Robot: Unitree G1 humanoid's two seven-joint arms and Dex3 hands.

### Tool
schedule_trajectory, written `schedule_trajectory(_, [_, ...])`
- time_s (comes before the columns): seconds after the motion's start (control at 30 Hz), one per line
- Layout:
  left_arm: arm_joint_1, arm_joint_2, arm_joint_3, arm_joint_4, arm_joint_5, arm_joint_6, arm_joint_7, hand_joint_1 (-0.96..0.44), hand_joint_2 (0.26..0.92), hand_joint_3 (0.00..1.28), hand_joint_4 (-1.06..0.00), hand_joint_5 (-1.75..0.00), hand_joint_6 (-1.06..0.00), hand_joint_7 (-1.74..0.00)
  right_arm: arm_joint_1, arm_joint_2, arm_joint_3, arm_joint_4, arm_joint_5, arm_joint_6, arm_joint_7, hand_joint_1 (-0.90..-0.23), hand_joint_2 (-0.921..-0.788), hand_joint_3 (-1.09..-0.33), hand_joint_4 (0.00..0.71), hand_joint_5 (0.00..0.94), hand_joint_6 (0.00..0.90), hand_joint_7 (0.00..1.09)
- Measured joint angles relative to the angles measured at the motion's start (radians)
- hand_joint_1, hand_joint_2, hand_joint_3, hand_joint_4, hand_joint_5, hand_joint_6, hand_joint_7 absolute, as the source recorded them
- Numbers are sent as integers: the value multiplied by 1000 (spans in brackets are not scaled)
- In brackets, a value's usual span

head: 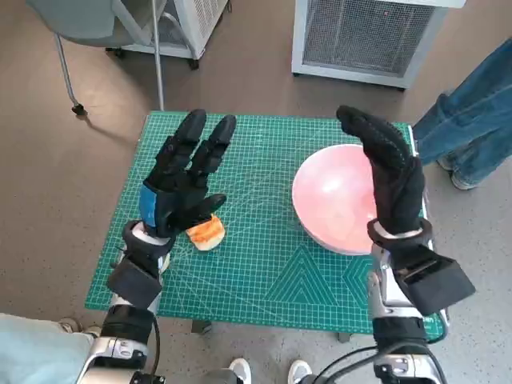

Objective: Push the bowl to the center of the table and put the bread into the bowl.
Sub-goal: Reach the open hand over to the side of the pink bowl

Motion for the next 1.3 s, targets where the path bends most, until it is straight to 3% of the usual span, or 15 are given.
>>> schedule_trajectory(0.1, [0,3,1,-1,-1,0,0,-215,921,198,-314,0,-331,-1,-3,-29,-43,42,-4,-22,-18,-648,-921,-837,247,4,-1,640])
schedule_trajectory(0.2, [1,8,1,-1,-1,0,0,-210,921,198,-315,0,-331,-1,-10,-57,-95,113,-16,-45,-78,-642,-921,-832,251,6,3,642])
schedule_trajectory(0.33, [2,11,1,-1,-1,0,1,-208,921,199,-314,0,-331,-1,-29,-92,-152,238,-62,-70,-190,-618,-921,-839,255,7,12,642])
schedule_trajectory(0.53, [2,8,0,-1,-1,0,2,-208,921,200,-314,0,-332,-1,-58,-146,-175,406,-157,-82,-342,-575,-921,-868,247,3,21,629])
schedule_trajectory(0.67, [3,7,-2,-1,-1,0,2,-208,921,200,-314,0,-332,-1,-69,-173,-175,487,-190,-77,-406,-575,-921,-880,238,0,20,619])
schedule_trajectory(1.07, [7,8,-2,-3,-2,1,2,-209,921,200,-314,0,-332,-1,-102,-169,-142,647,-207,-13,-437,-516,-921,-895,237,2,19,592])
schedule_trajectory(1.3, [12,9,-2,-14,-4,3,2,-213,921,199,-315,-1,-333,-1,-131,-136,-133,698,-195,39,-399,-504,-921,-893,219,0,14,579])
